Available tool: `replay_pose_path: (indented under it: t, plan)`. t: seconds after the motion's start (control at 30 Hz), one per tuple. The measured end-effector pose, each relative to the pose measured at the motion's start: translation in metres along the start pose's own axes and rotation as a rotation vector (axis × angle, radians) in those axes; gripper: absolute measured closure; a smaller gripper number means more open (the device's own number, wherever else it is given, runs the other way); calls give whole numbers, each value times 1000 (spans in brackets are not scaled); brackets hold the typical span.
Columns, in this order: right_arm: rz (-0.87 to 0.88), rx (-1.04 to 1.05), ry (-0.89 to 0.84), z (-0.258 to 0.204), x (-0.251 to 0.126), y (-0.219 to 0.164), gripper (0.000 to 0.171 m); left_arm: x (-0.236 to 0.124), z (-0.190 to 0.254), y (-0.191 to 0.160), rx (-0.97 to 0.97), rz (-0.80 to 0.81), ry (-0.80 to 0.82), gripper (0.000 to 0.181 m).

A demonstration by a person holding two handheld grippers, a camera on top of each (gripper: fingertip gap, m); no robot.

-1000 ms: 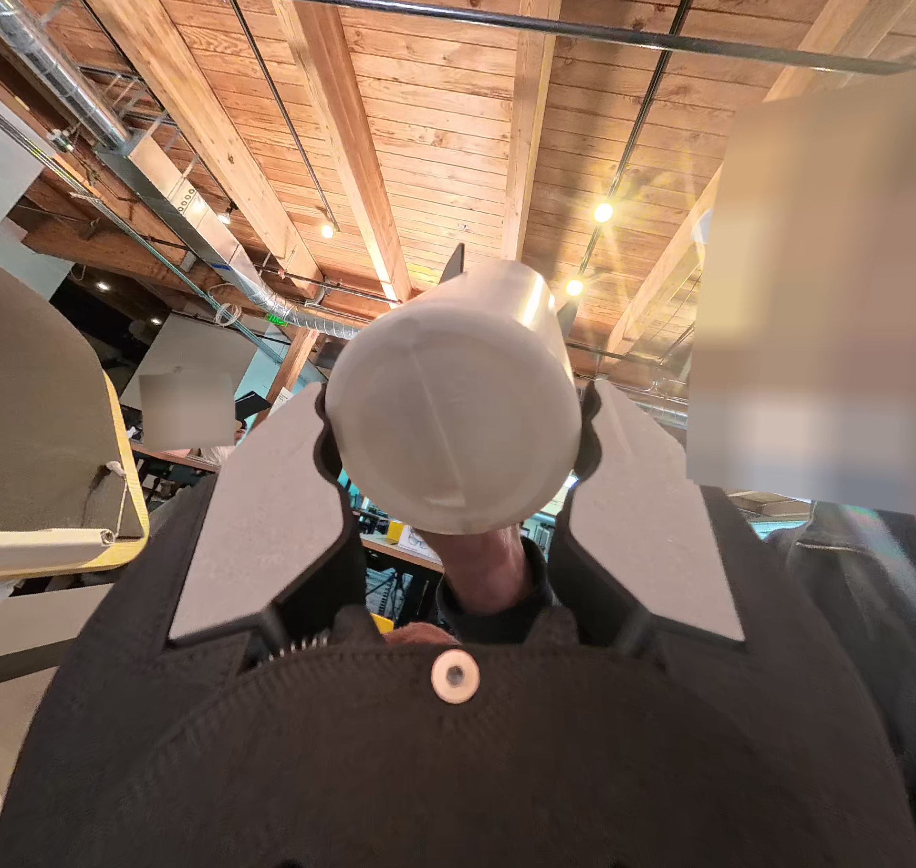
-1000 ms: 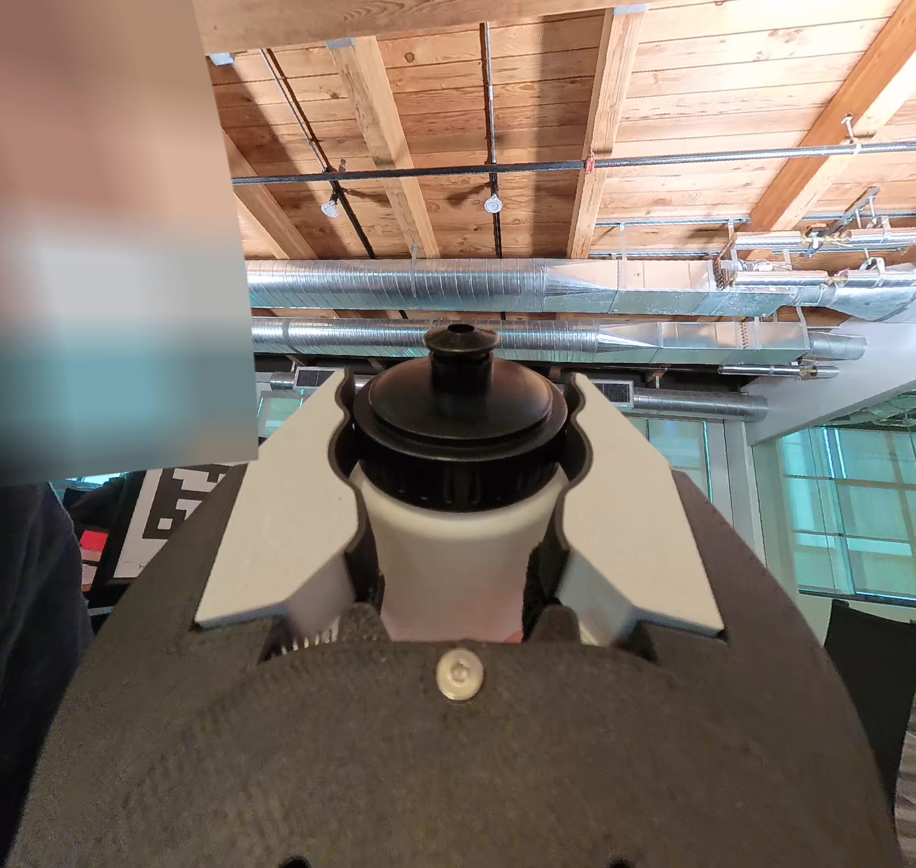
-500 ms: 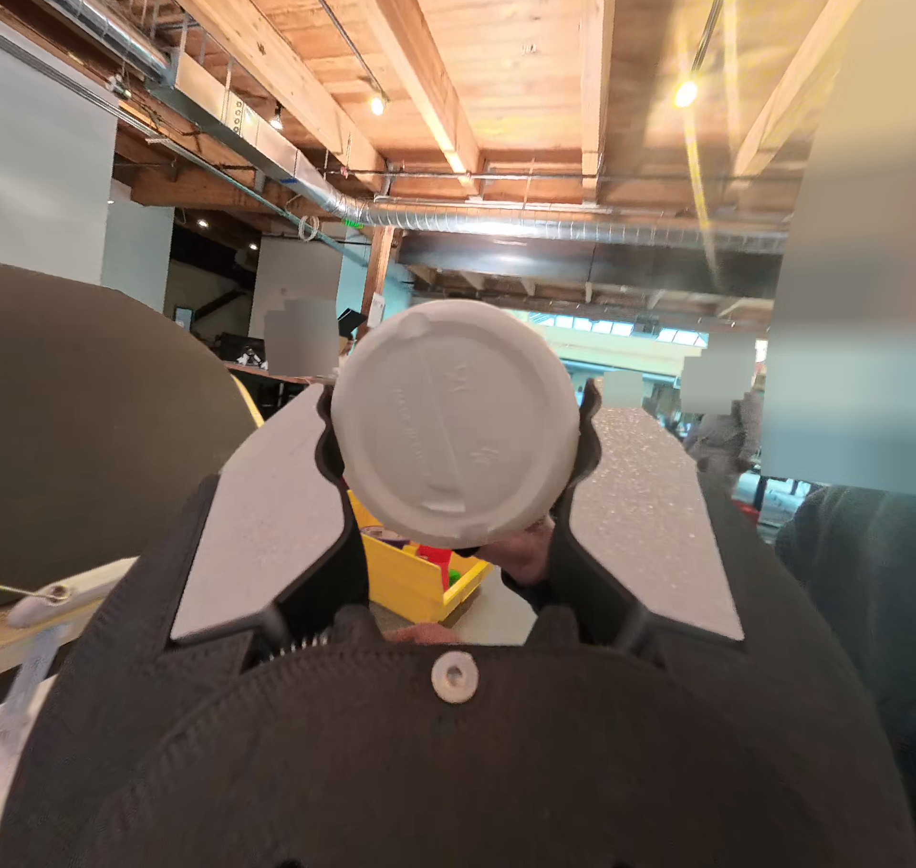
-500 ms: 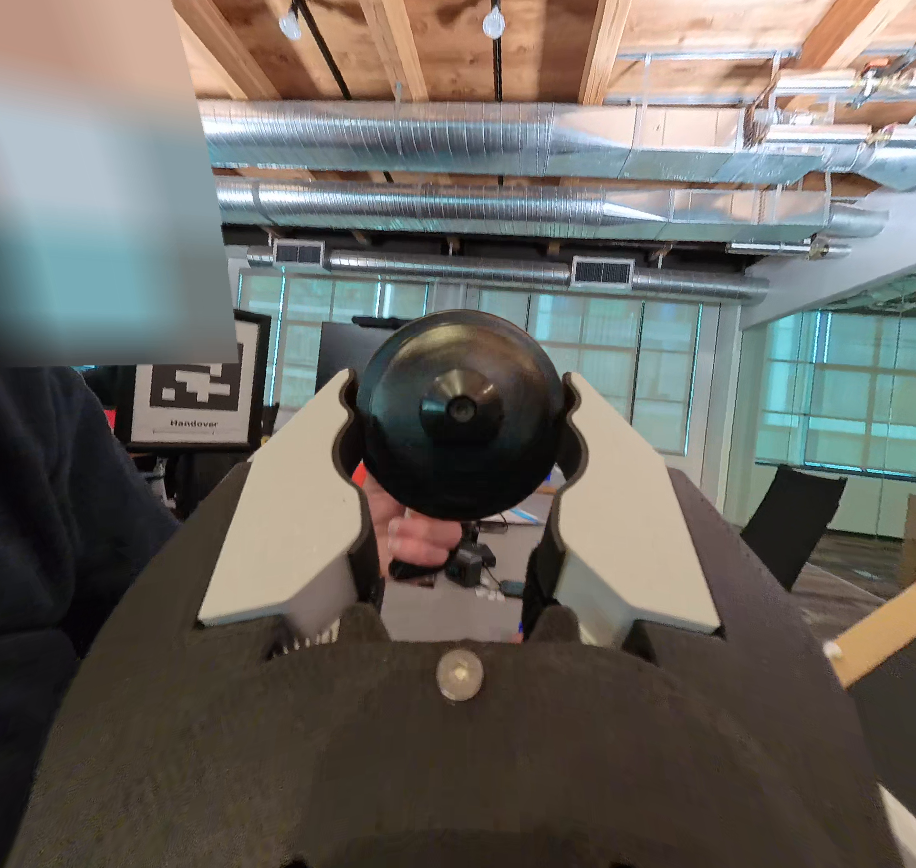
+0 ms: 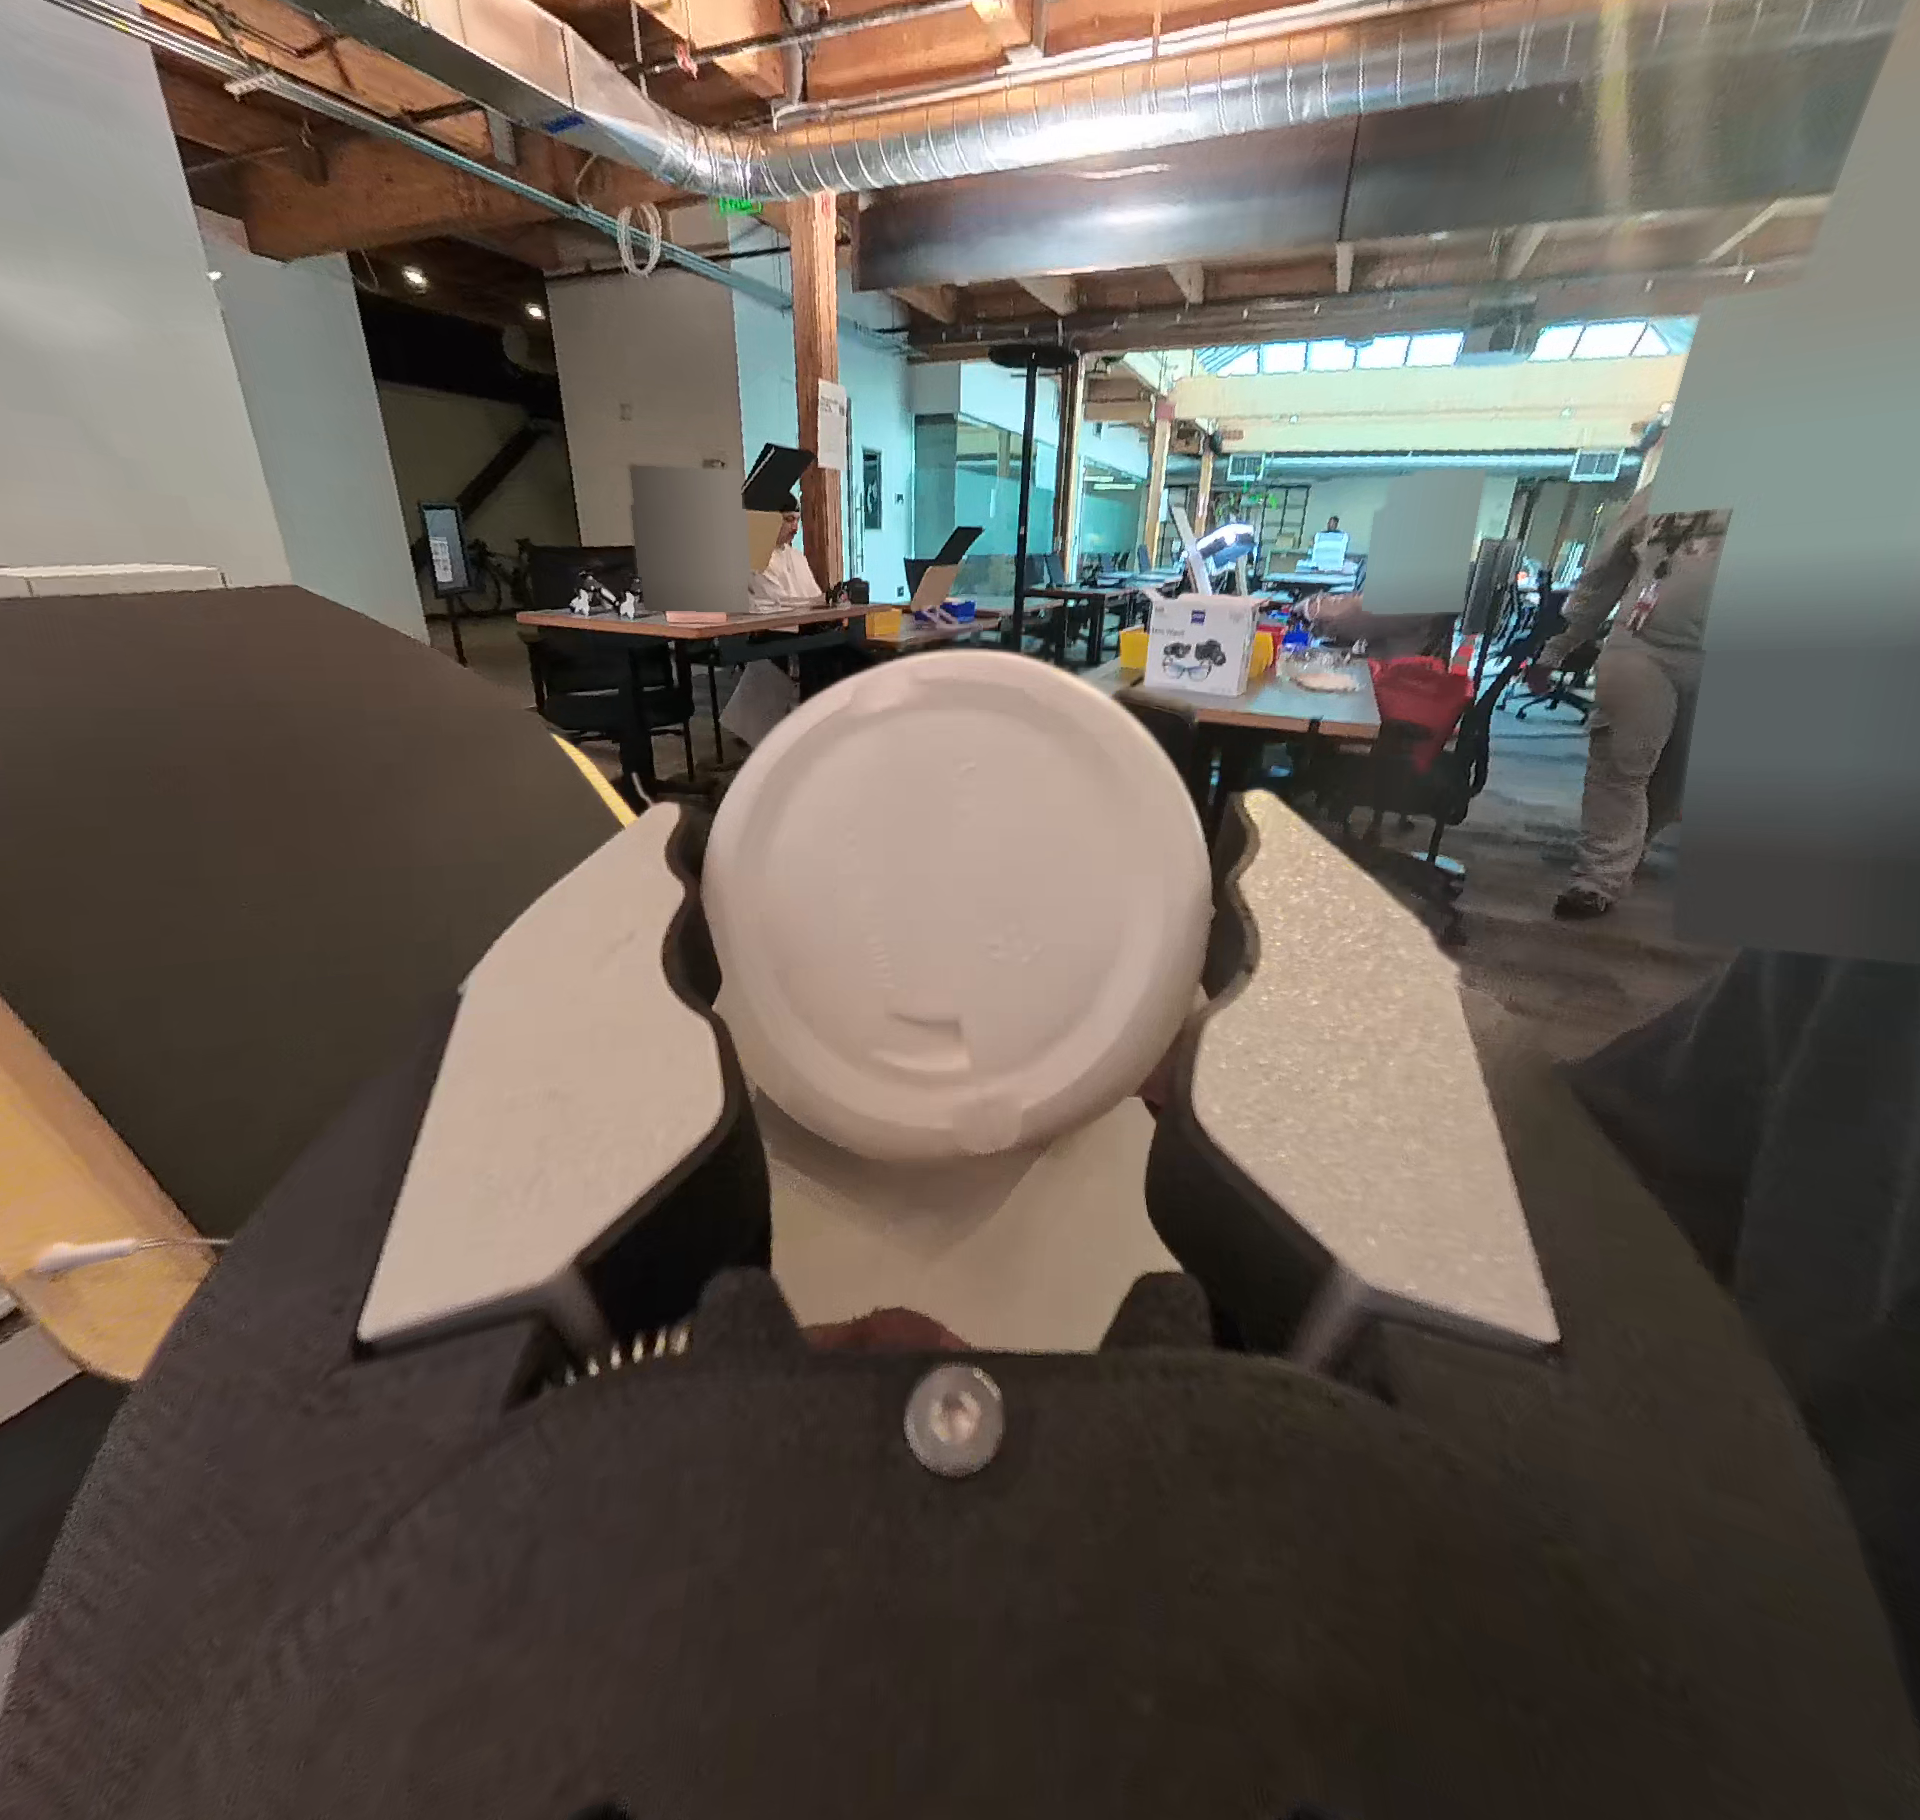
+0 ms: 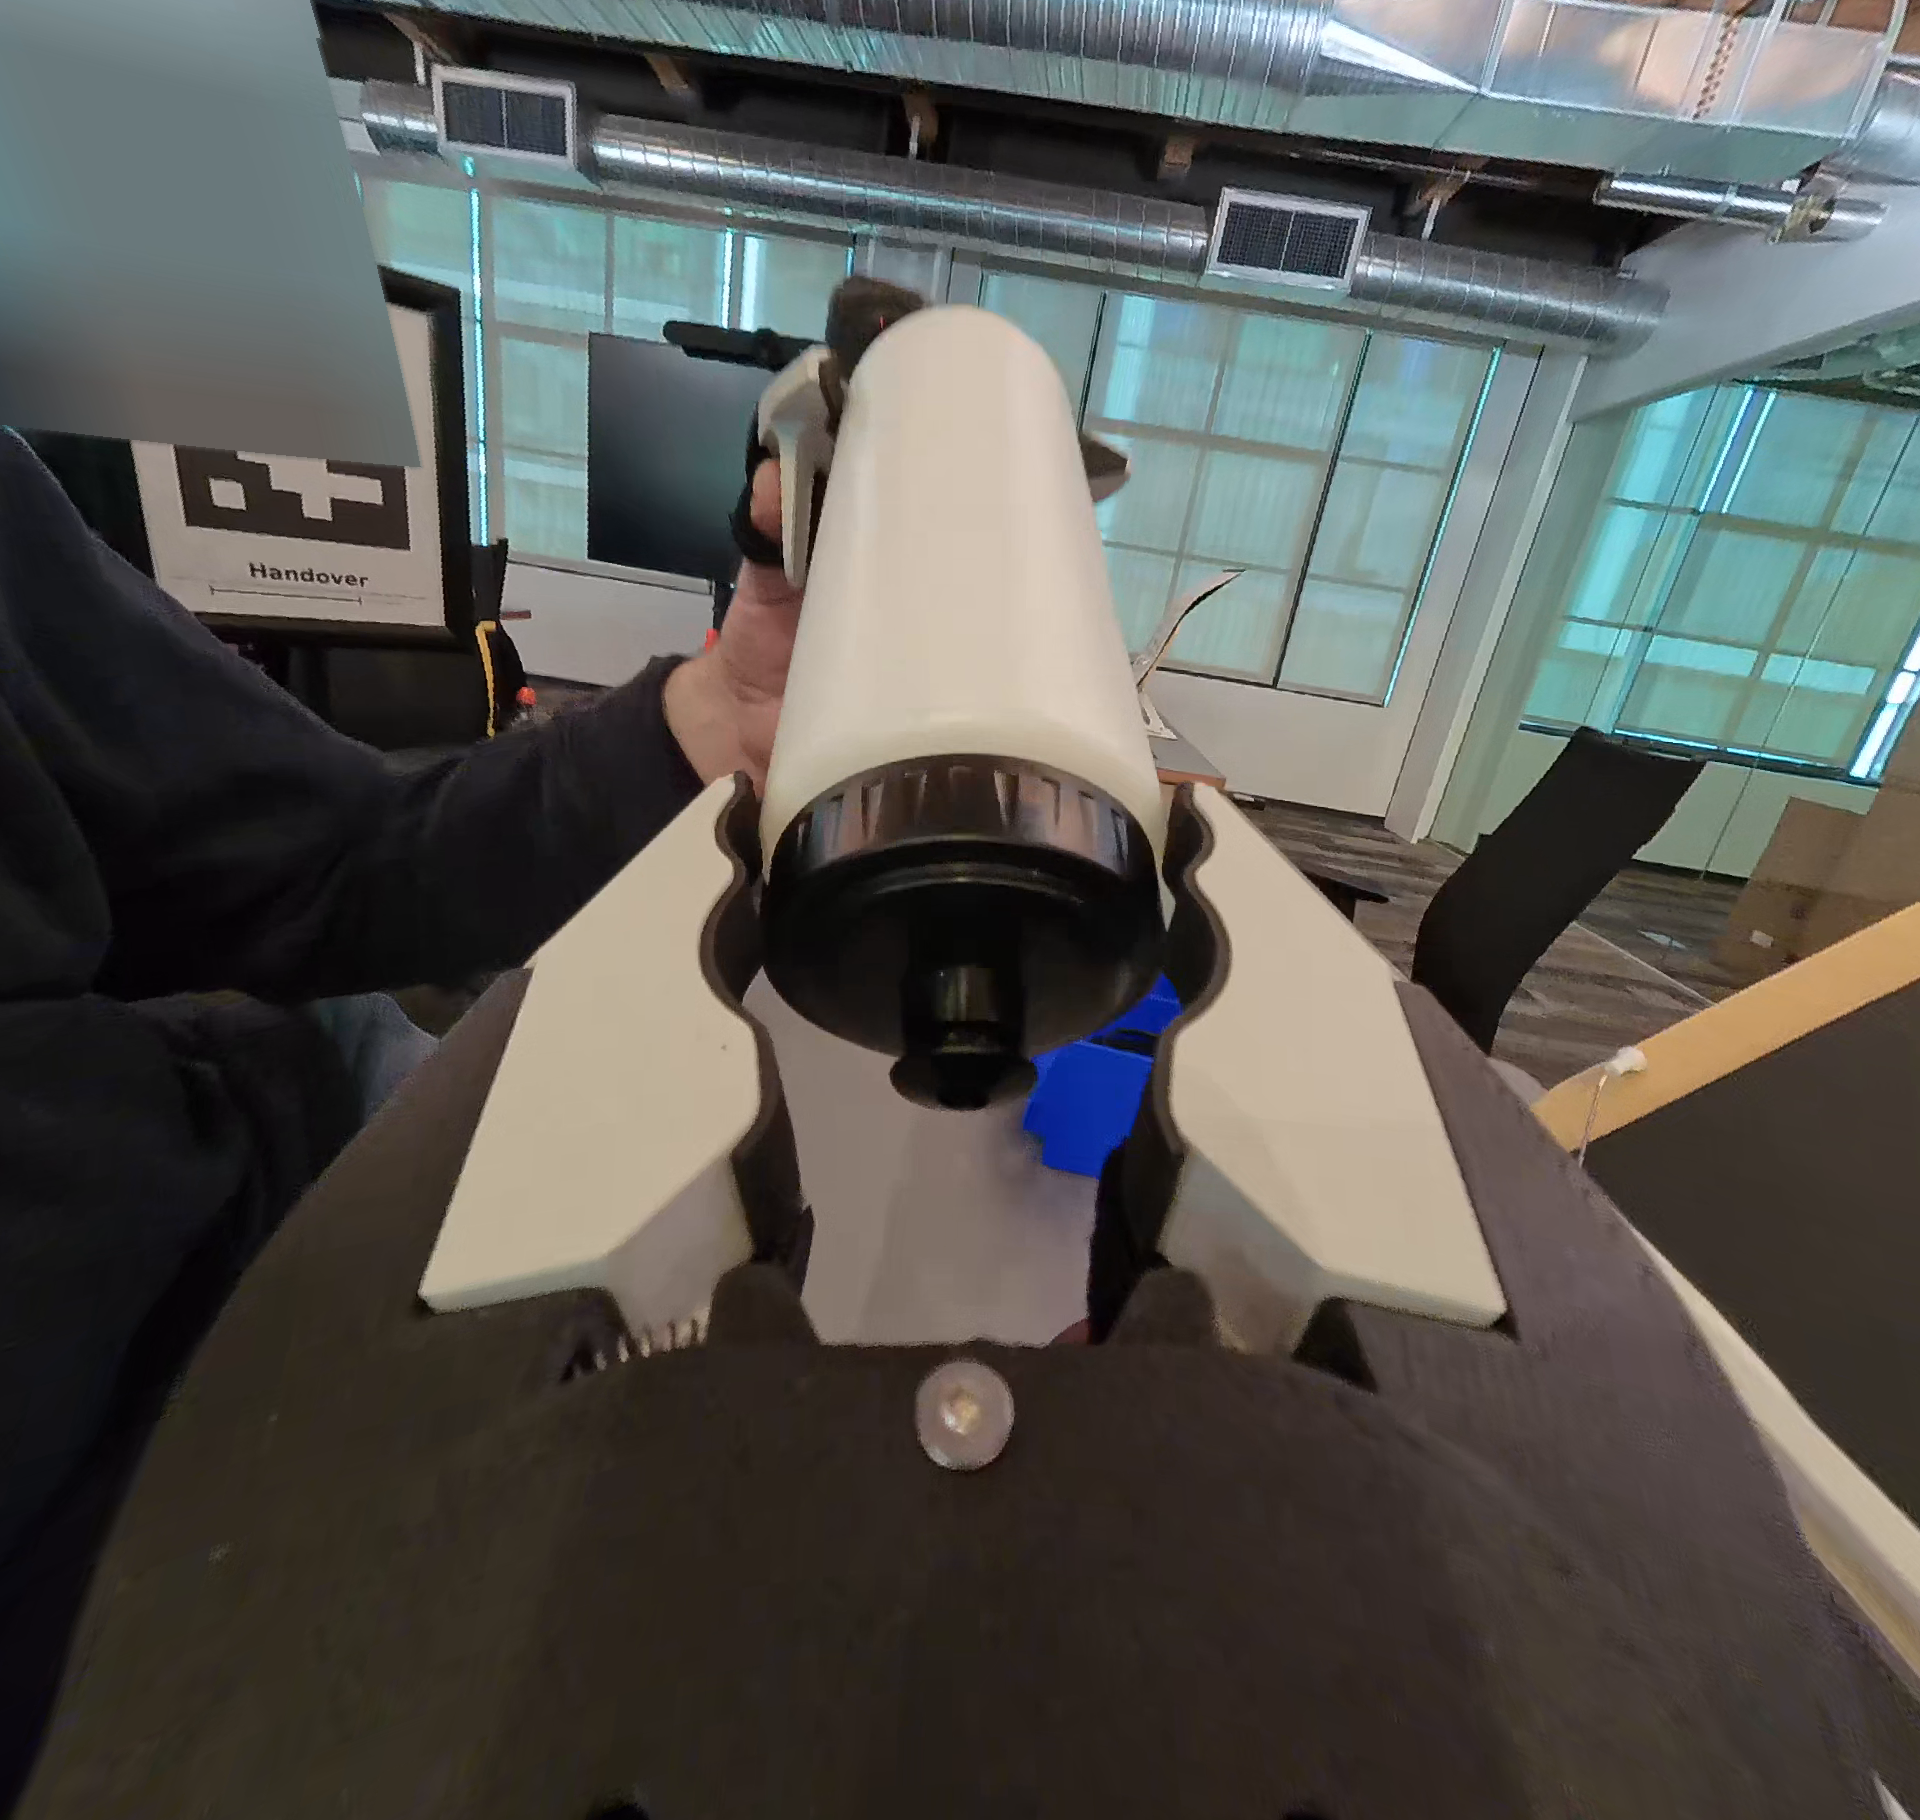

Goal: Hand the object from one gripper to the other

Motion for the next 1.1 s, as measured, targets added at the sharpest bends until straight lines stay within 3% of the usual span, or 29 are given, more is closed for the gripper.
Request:
replay_pose_path:
  t: [0.43,0.7,0.9,1.1]
  plan:
    - [-52,16,4,-15,13,-29,95,15,14,11,90,-63,41,90]
    - [11,58,-14,-20,22,-33,95,38,28,22,148,-71,47,90]
    - [60,86,-60,-21,27,-35,95,46,30,24,153,-11,68,61]
    - [91,78,-101,-18,25,-34,95,43,20,25,115,63,100,55]
Point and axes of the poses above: each gripper's, where its closed fingertips meet, x out along the fingers, y out of its top, z = x × y across the jaws, the point moved 1 cm from there along -x, back along the fingers, and after that the axes turned 13 degrees about -x, right-handed, at the moved point
